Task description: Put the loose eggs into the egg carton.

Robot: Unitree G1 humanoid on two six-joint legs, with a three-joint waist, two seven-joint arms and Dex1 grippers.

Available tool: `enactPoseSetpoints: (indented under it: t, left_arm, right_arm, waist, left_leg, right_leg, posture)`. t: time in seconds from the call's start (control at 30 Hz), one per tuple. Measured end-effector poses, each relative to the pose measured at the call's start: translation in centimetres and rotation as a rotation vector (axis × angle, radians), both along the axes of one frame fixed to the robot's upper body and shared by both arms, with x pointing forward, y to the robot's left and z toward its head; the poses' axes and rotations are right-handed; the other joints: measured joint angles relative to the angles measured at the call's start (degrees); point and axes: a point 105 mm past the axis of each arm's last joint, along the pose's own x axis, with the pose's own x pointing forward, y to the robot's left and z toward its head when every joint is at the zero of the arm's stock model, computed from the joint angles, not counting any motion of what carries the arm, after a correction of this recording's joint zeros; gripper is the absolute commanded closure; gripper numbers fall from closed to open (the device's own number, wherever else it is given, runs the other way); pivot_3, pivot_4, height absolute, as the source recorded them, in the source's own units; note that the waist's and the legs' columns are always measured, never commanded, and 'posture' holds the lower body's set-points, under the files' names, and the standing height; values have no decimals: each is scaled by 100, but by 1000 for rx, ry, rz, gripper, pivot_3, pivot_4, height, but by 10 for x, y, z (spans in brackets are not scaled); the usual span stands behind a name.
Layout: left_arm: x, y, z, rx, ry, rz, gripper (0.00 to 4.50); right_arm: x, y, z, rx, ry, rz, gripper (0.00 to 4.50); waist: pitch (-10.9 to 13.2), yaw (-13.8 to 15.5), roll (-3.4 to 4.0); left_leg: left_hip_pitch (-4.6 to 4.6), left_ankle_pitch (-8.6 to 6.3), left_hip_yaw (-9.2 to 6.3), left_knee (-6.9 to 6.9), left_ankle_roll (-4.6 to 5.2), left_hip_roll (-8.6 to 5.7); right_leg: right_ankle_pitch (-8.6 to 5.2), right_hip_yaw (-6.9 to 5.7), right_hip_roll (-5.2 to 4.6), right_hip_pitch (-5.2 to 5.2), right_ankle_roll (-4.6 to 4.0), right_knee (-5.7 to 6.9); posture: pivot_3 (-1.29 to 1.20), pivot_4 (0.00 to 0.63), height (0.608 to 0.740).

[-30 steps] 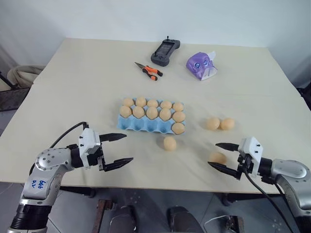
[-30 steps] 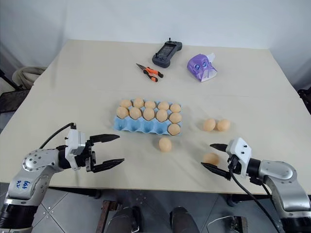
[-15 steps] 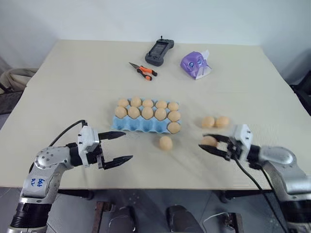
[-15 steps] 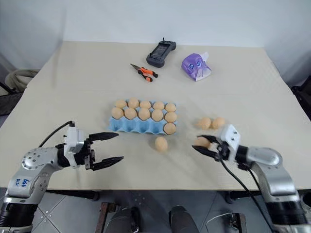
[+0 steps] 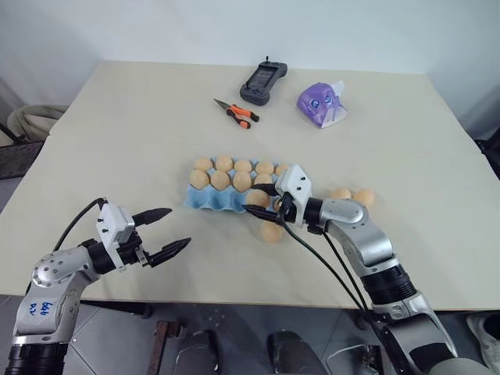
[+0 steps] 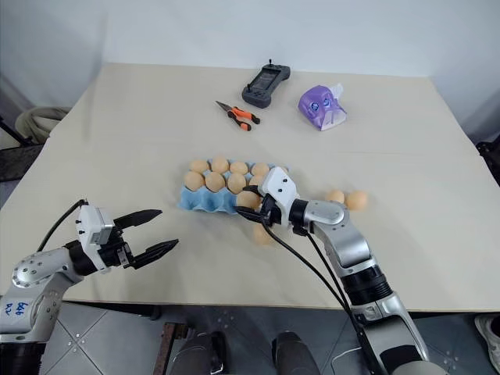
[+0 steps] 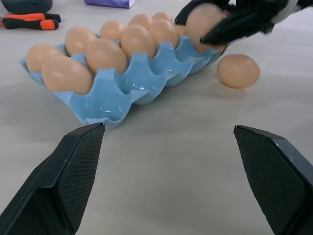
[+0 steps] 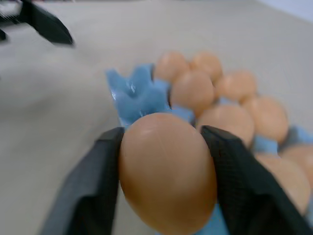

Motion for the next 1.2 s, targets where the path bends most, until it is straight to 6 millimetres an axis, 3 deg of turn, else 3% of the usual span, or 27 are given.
enactPoseSetpoints:
  t: [0.07,0.17,0.33,0.53,0.63,0.8,1.0,1.2]
  left_arm:
    - [-1,-2,1,-5,-7,1,0]
    - [0,-3,1,-14,-11,11,0]
    - [3,-5,5,-16,-20,-3,0]
    - [11,-6,9,-26,-23,-34,0]
    - [16,-3,9,-36,-15,-30,0]
    - [16,-2,3,-41,16,-51,0]
    - [19,-13,9,-32,-3,-112,0]
    - [19,-16,11,-30,-6,-135,0]
  right_arm:
    - [3,0,0,-6,-9,-8,8]
    - [1,-2,5,5,-29,-2,8]
    - [-24,-32,24,75,-92,25,8]
    - [-57,-132,-3,29,-13,-198,8]
    - [-69,-176,-5,30,-26,-352,8]
    - [-90,-224,-19,20,-12,-541,8]
    - [-96,-237,-34,15,-1,-599,8]
    - [-75,-235,-23,48,-31,-588,8]
  waist:
    - [0,-18,0]
    - [0,-16,0]
    - [0,51,-1]
    - [-1,170,-1]
    - [-1,138,-1]
    - [-1,126,0]
    - [-1,113,1]
    - [-1,57,1]
  left_leg:
    - [3,2,0,-3,-4,2]
    - [3,4,-4,-6,-7,7]
    - [-6,-3,-10,-11,-1,-2]
    - [0,-16,-12,-11,8,-10]
    - [4,-17,-7,-8,3,-9]
    - [12,-15,-9,-12,-3,-7]
    - [14,-12,-5,-9,5,-9]
    - [15,-9,-7,-8,11,-11]
  right_leg:
    - [0,1,4,-1,0,5]
    - [-1,-1,9,-4,-3,6]
    - [-3,-10,2,1,-3,-15]
    - [-2,-16,2,32,-1,-58]
    - [-2,-6,6,32,-1,-54]
    - [-2,-4,14,33,-3,-51]
    - [4,-1,6,38,10,-47]
    - [7,-3,5,39,14,-45]
  posture:
    - [0,150,740]
    - [0,150,740]
    - [0,150,740]
    - [0,150,740]
    - [0,150,740]
    - [0,150,740]
    - [0,150,740]
    - [0,150,740]
